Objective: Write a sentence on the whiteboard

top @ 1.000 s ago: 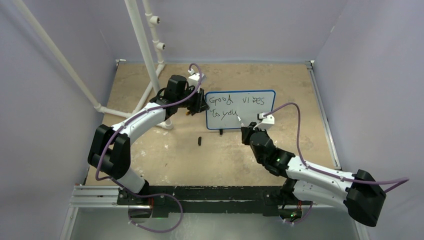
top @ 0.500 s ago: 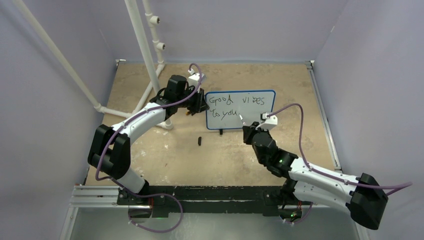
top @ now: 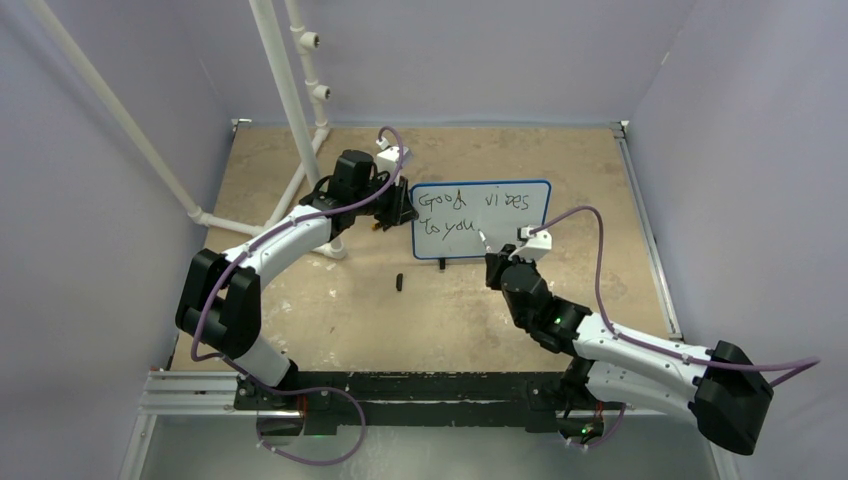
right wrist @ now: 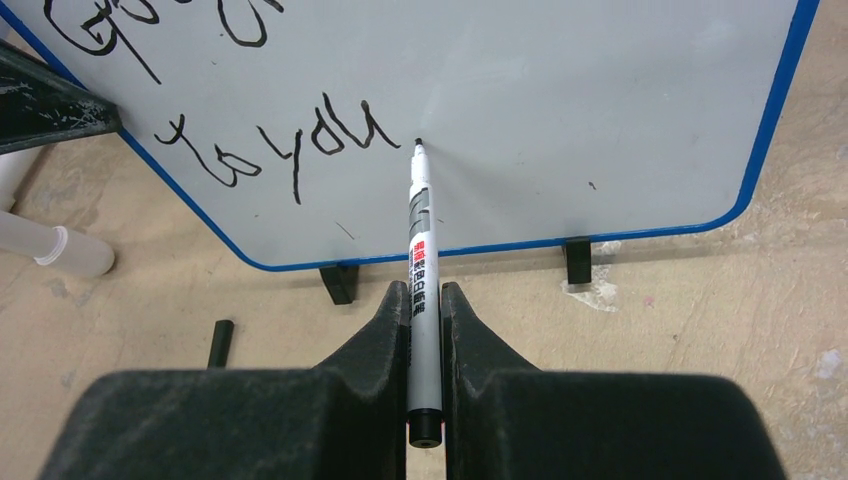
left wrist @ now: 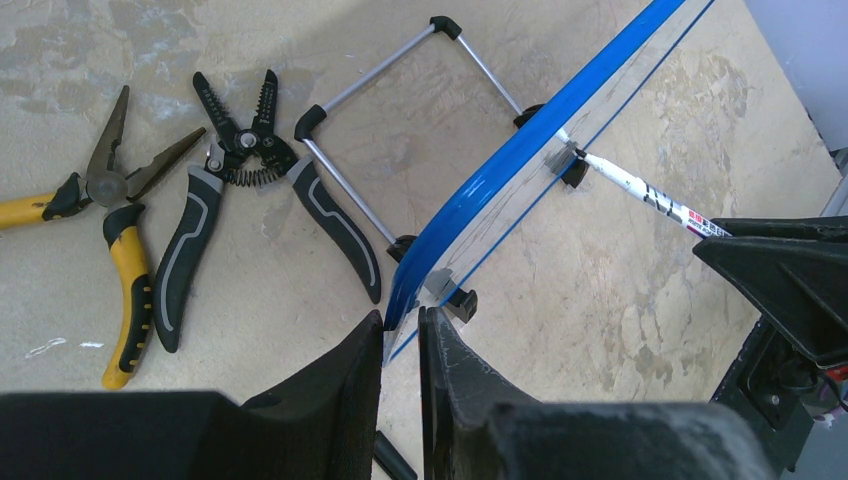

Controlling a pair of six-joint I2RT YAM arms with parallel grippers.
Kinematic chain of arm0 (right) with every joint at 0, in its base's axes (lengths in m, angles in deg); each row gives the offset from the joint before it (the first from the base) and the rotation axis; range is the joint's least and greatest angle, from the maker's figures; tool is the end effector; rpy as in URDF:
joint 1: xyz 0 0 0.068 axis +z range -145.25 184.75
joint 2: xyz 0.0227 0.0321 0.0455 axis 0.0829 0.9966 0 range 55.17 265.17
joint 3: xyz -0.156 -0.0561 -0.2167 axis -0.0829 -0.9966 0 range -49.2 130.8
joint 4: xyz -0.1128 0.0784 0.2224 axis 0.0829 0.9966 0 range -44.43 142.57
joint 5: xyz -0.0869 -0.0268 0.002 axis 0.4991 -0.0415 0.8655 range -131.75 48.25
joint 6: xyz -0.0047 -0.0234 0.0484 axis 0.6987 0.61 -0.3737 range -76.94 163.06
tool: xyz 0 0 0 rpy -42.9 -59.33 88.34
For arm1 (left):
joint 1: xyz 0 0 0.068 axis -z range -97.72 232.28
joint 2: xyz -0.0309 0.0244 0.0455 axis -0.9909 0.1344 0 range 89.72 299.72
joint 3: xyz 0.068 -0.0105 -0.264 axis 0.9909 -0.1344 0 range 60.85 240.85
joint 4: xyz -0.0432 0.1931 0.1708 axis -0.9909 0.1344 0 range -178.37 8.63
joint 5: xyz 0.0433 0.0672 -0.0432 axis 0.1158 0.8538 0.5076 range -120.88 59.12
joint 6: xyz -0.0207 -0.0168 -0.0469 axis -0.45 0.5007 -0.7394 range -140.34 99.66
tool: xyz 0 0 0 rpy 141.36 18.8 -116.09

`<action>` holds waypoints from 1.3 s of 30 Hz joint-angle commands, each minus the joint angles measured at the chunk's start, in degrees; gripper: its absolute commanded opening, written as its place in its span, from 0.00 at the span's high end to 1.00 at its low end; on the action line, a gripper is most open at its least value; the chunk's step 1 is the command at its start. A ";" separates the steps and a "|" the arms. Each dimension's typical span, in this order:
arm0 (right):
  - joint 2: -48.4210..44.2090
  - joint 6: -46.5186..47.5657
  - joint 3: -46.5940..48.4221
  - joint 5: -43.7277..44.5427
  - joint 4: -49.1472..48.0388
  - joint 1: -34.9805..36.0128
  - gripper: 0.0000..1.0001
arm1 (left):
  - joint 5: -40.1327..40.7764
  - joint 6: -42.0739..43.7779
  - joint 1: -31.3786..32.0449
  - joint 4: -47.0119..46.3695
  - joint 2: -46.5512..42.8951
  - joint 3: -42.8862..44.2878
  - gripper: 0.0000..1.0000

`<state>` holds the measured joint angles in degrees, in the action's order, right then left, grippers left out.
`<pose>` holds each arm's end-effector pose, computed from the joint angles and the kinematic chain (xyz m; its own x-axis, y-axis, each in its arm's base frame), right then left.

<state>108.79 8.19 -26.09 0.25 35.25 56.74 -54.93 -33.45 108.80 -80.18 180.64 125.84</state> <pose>0.1416 0.1423 0.2187 -0.2879 0.3215 -0.9021 -0.0415 0.9369 0.3471 0.3146 -0.1732 0.2645 -0.6498 0.0928 -0.7545 0.5773 0.7059 -0.4104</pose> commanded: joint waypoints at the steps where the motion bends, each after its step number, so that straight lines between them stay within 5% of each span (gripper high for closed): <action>1: 0.36 0.86 0.70 2.57 -1.66 -0.31 1.00 | -1.25 -0.78 -0.07 -1.76 -1.88 -0.08 0.81; 17: -2.65 3.87 0.74 0.91 -2.62 -0.31 1.00 | -1.20 -0.95 -0.09 -1.81 -2.88 -0.22 0.80; 23: -11.64 9.63 0.07 -5.22 -4.29 -0.31 1.00 | 1.52 -0.88 -0.07 -1.60 -4.83 -1.22 0.61; 27: -17.42 15.72 -0.55 -9.99 -8.61 -0.28 1.00 | 6.31 -0.93 0.20 -0.09 -8.31 -3.49 0.51; 32: -21.18 19.83 -1.32 -12.85 -11.70 -0.30 1.00 | 22.39 -0.82 6.24 6.10 -15.74 -7.92 0.49; 39: -23.78 22.32 -2.89 -14.26 -16.25 -0.31 1.00 | 30.07 -13.14 14.61 5.55 -19.14 -17.19 0.50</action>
<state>86.13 27.05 -28.43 -11.92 23.84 56.74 -31.44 -37.90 121.61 -74.91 162.13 113.49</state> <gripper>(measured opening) 0.104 0.503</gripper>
